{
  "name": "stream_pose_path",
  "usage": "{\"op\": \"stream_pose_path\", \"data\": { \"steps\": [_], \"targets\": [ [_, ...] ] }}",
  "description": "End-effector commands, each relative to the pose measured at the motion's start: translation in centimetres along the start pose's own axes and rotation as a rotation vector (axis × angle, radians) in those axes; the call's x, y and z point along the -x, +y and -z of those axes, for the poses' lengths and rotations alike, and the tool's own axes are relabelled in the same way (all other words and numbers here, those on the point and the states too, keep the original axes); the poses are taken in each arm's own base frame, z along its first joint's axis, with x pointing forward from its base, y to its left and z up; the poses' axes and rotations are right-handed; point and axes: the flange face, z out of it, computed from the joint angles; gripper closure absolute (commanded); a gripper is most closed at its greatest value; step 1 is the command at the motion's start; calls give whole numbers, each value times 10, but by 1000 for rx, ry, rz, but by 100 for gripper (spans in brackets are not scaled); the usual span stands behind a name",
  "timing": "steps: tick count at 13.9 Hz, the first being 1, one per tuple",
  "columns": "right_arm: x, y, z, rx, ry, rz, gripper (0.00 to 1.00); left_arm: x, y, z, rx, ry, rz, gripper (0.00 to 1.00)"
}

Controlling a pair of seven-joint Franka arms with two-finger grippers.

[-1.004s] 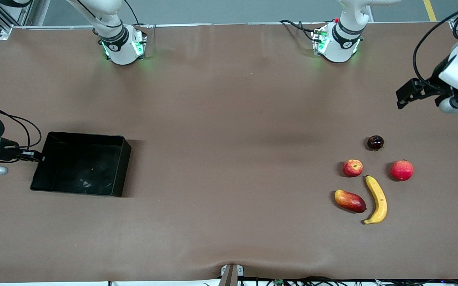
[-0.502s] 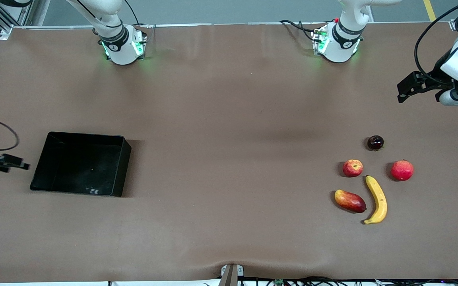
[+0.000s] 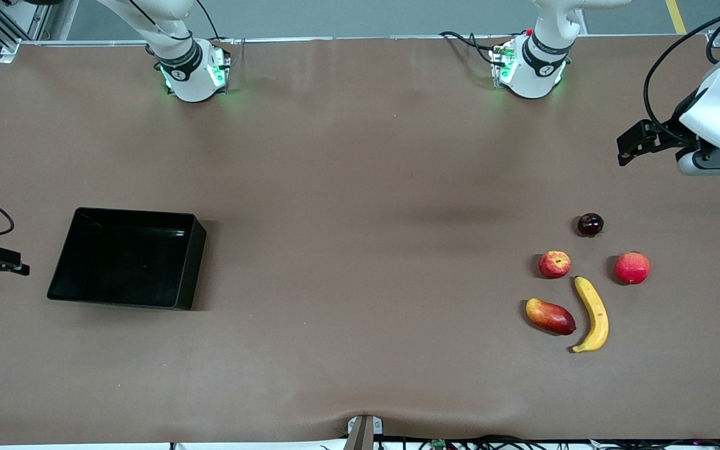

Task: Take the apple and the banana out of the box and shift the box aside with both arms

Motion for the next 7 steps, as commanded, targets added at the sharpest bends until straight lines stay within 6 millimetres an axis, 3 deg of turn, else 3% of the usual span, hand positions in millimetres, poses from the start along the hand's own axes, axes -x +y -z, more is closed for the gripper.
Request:
{"op": "stream_pose_path", "data": {
  "steps": [1,7],
  "targets": [
    [-8,-53,28,9,-46,-118,0,1,-1,2,21,8,-1,0],
    [-22,-186,88,61,-63,-305,0,4,0,7,21,17,-1,0]
  ]
}}
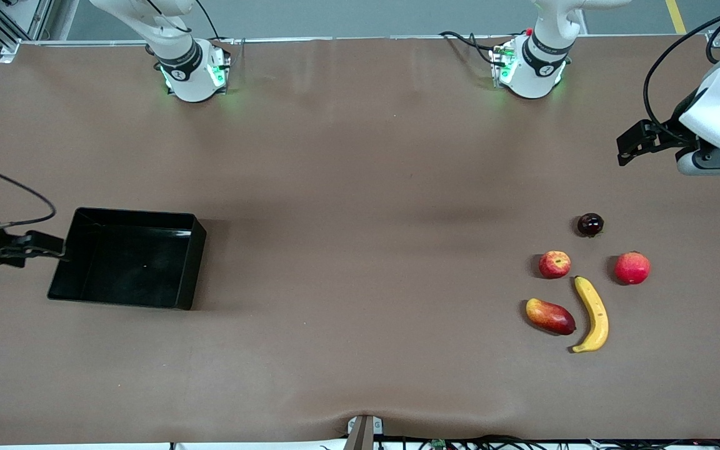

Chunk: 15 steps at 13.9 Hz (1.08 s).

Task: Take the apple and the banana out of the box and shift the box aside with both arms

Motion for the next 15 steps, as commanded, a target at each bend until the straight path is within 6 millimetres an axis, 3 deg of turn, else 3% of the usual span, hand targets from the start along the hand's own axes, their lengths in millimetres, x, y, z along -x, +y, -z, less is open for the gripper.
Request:
{"op": "stream_pose_path", "data": {
  "steps": [1,3,6,8,10,13,15],
  "targets": [
    [27,-40,40,82,9,-80,0,3,1,6,21,16,-4,0],
    [50,-47,67,86,-6,-73,0,1,2,5,20,18,-4,0],
    [106,-79,143,89,43,-25,0,0,2,5,16,21,-5,0],
    [136,-75,174,102,59,-35,0,0,2,6,15,26,-5,0],
    [144,-72,177,102,39,-42,0,-1,3,6,11,31,-8,0],
    [137,-59,134,103,15,-55,0,0,13,7,8,34,-25,0],
    [142,-39,126,99,41,-35,0,0,13,8,8,35,-24,0]
  ]
}}
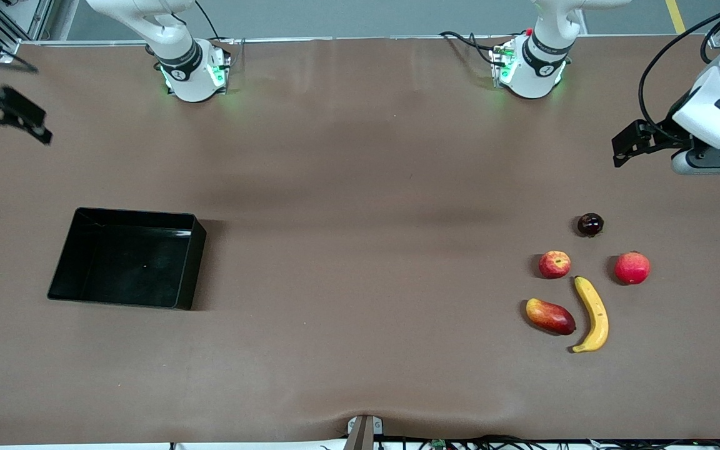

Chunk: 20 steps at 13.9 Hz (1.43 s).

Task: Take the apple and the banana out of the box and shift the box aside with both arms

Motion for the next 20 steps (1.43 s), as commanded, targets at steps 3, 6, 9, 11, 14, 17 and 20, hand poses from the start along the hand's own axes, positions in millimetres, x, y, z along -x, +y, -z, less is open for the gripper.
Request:
{"op": "stream_pose_path", "data": {
  "steps": [3,6,9,11,14,17,20],
  "targets": [
    [10,20,-18,11,1,29,0,-3,-4,9,8,16,-2,0],
    [12,18,-18,5,-6,36,0,-5,-9,9,9,16,4,0],
    [11,19,-17,5,-3,36,0,-7,-7,10,19,17,1,0],
    [11,18,-17,6,-6,38,0,-5,-5,9,23,1,-1,0],
    [11,24,-17,14,-7,30,0,-4,0,11,23,3,-2,0],
    [9,41,-8,21,12,31,0,-3,1,11,25,-2,-4,0],
    [10,42,-7,22,11,28,0,-3,0,10,22,-8,-4,0]
  ]
}}
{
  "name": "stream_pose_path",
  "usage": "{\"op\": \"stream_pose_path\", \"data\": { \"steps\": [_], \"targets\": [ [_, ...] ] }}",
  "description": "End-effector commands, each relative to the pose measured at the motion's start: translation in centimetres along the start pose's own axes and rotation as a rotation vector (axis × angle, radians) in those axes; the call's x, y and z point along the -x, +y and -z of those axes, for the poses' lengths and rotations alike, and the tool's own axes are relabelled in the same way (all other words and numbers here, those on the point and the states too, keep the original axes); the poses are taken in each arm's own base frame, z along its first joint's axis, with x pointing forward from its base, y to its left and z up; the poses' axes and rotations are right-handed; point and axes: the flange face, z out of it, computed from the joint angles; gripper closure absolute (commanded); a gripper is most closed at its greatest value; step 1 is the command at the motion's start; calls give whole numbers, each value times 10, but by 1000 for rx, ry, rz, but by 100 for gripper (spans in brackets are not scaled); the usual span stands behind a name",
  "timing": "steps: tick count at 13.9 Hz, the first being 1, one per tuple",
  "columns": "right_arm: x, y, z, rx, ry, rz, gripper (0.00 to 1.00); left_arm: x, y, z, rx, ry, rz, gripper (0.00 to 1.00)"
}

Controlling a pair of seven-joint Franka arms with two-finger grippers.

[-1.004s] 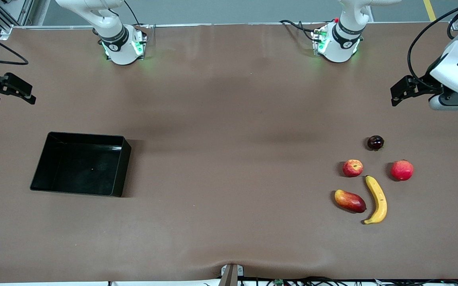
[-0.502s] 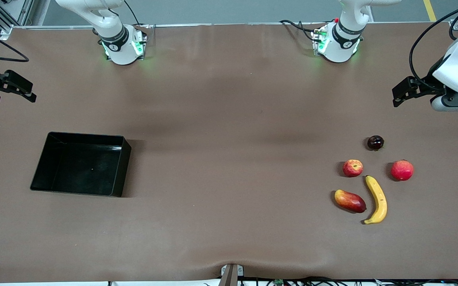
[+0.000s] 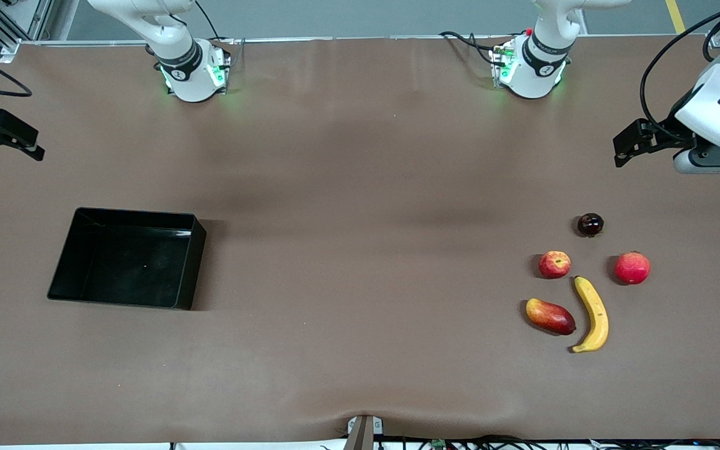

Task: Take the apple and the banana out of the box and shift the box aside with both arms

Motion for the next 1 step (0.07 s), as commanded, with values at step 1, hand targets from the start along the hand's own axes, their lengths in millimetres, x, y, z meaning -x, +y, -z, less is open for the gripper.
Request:
{"op": "stream_pose_path", "data": {
  "steps": [1],
  "targets": [
    [8,3,8,20,8,7,0,-1,2,5,22,-11,-6,0]
  ]
}}
